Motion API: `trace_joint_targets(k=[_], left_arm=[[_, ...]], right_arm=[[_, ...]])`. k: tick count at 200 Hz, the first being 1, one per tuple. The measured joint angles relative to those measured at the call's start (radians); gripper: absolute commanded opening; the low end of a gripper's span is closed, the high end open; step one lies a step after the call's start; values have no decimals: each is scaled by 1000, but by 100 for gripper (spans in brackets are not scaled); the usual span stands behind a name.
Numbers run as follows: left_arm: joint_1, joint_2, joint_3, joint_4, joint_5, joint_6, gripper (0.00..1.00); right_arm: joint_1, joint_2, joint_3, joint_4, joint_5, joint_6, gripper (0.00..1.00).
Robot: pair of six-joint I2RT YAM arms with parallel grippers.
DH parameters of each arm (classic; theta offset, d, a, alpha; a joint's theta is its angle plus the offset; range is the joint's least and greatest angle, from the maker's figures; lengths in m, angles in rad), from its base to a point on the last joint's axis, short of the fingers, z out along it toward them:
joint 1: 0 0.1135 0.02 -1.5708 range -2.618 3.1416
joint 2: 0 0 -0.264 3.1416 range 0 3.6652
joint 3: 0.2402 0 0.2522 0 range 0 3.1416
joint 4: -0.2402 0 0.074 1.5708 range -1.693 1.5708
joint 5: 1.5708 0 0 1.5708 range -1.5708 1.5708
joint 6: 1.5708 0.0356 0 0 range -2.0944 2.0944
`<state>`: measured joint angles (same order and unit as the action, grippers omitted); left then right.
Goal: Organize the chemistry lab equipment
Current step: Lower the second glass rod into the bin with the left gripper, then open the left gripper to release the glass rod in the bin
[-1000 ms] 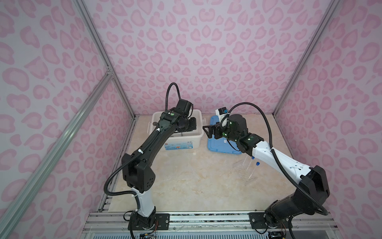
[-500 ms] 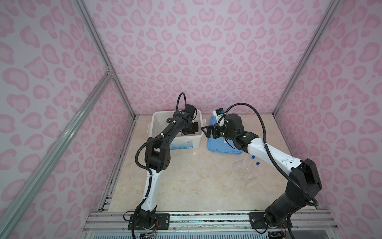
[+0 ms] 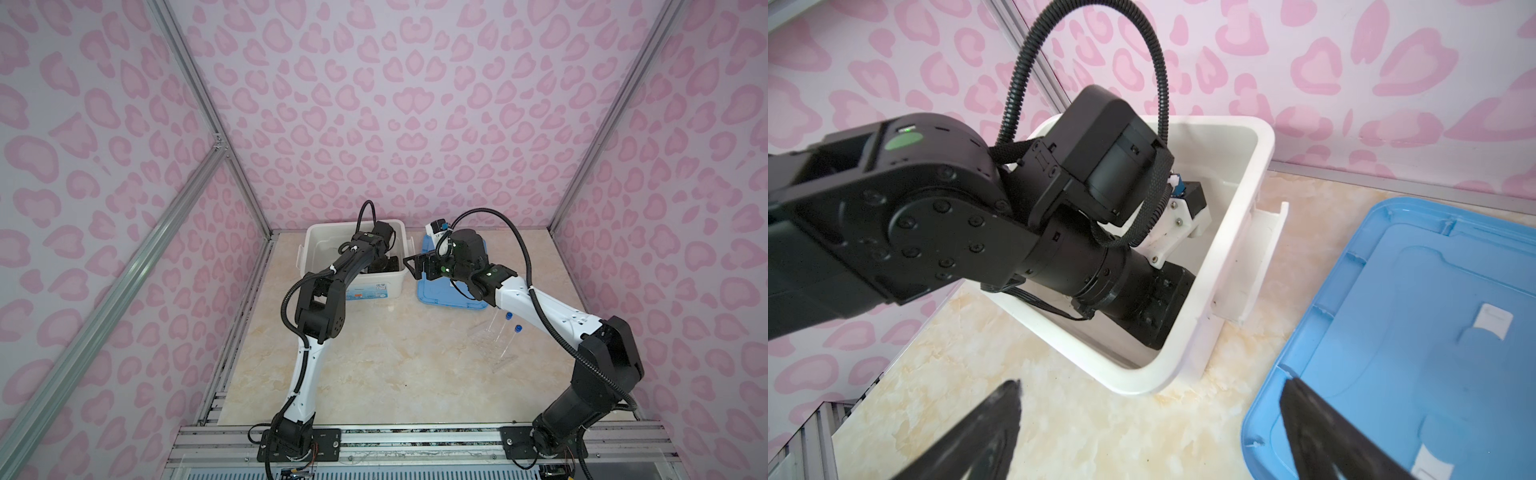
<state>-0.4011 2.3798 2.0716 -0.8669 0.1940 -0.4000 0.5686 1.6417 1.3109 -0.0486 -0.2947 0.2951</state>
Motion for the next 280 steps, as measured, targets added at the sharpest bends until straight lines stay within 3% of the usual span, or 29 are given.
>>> trace_joint_targets(k=[161, 280], left_arm=[[-11, -135, -320, 140, 29, -24, 5], [-58, -115, -293, 172, 16, 13, 26]], right_arm=[[1, -16, -35, 2, 8, -2, 98], [0, -17, -45, 3, 19, -9, 98]])
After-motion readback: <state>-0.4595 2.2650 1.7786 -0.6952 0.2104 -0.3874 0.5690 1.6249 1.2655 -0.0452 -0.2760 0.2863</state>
